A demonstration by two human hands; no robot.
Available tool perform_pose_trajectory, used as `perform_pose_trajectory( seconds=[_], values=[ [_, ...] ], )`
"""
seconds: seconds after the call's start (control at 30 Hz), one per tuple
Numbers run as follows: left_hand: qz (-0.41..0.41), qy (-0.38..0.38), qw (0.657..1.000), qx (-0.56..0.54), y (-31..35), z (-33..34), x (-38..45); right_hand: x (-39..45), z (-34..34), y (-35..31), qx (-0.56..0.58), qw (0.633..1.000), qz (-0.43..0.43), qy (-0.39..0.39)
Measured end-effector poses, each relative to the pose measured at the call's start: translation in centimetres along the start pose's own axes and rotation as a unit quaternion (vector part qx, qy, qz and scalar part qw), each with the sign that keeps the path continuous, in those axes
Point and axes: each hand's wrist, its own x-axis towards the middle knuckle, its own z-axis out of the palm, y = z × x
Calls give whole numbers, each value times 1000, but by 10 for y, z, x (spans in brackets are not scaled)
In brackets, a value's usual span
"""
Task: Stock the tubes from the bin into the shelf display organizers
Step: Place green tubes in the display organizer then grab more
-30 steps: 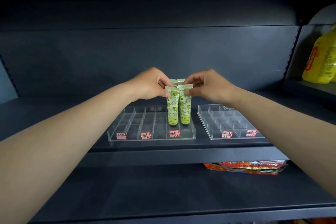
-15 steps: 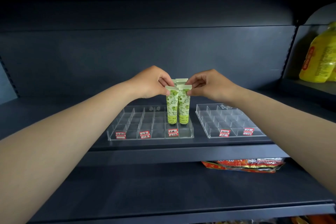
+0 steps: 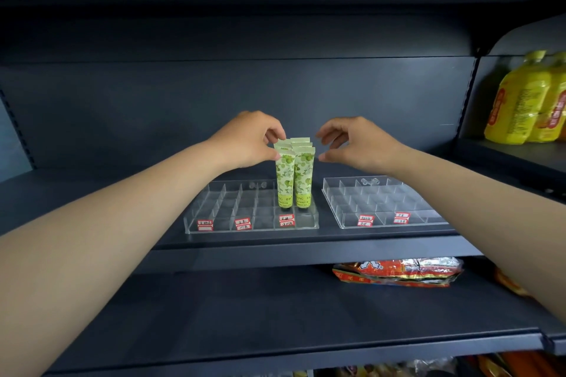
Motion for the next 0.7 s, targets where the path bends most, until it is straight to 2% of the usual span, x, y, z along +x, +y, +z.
perform_pose_trajectory(
  seconds=[0.17, 0.27, 0.47, 0.7],
  values=[
    [26, 4, 992, 127, 13, -9, -23, -22, -9, -10, -87, 995, -7, -40],
    [26, 1, 986, 163, 20, -7, -44, -42, -9, -13, -128, 989, -14, -69],
    [61, 1, 987, 147, 30, 26, -103, -102, 23, -6, -137, 989, -53, -5],
    [76, -75, 988, 111, 17, 108, -174, -177, 92, 26, -80, 993, -39, -76]
  ],
)
